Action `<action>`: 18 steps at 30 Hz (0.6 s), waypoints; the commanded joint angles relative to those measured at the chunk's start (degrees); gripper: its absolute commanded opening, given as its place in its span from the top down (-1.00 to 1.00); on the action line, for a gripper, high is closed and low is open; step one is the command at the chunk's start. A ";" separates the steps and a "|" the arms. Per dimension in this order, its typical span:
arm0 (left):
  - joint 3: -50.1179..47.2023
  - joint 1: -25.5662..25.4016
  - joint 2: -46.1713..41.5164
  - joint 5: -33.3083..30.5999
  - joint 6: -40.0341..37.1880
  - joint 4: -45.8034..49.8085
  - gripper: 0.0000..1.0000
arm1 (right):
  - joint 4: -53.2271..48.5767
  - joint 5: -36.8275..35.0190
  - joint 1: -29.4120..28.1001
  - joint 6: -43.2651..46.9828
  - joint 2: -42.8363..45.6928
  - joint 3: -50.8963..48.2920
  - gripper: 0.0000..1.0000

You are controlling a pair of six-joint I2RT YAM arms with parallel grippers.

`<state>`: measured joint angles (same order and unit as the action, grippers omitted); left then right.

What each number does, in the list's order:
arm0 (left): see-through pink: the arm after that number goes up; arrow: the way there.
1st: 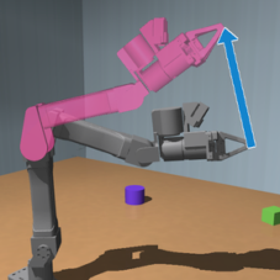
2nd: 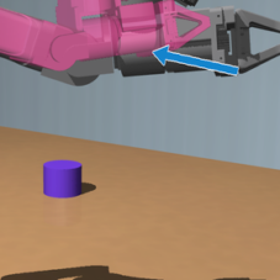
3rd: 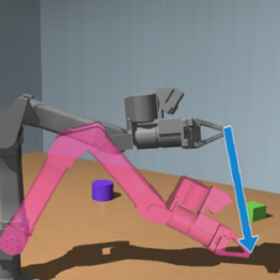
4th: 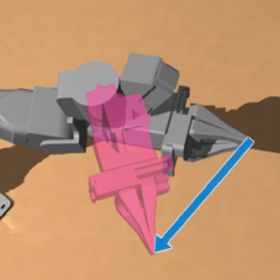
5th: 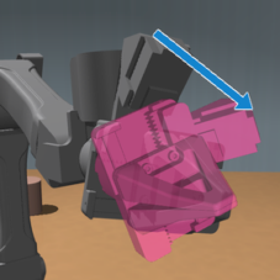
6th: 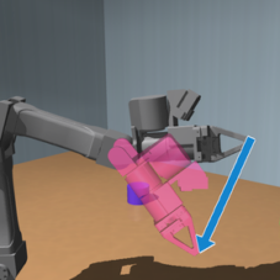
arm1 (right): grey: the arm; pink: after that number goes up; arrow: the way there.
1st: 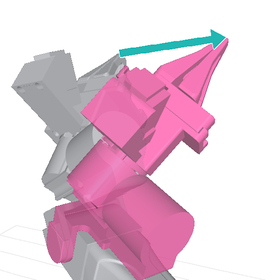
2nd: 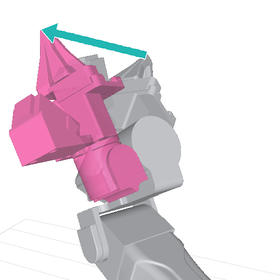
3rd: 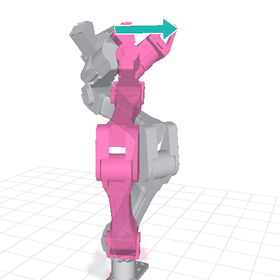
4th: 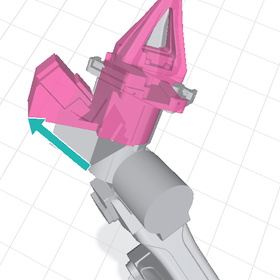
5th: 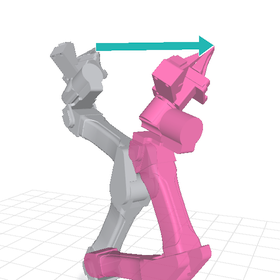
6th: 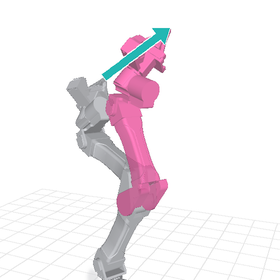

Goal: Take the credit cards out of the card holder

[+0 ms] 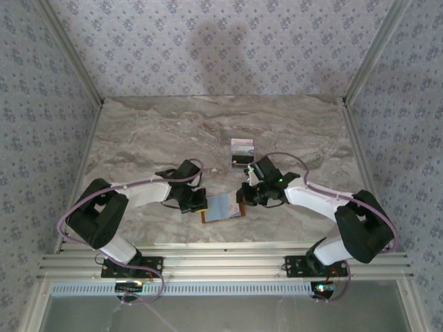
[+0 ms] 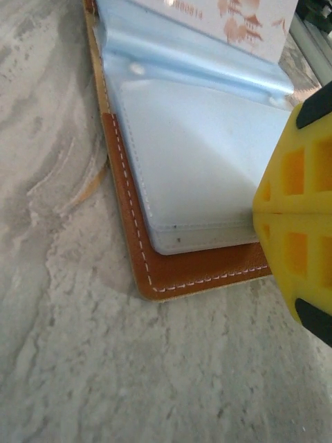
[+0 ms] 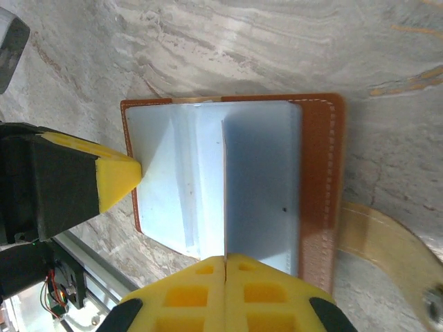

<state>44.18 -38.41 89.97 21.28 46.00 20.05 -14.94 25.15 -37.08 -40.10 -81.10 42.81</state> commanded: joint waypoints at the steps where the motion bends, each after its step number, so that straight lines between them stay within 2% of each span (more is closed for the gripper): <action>1: 0.91 -0.19 -0.65 -3.83 -1.47 5.80 1.00 | -2.77 -1.98 0.59 1.56 2.70 1.70 1.00; 8: 3.51 -0.24 -1.88 -3.44 -1.91 5.98 0.93 | -5.23 -3.81 1.51 3.53 6.69 2.65 1.00; 14: 5.36 -0.21 -2.96 -4.03 -1.97 5.96 0.78 | -9.23 -7.89 2.10 11.08 8.50 4.55 1.00; 18: 4.71 0.02 -4.68 -5.29 -1.98 5.05 0.74 | -10.87 -7.97 2.33 20.92 8.28 5.66 1.00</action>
<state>47.97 -38.37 87.64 17.63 44.91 24.29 -22.35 18.92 -35.16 -28.05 -73.73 46.52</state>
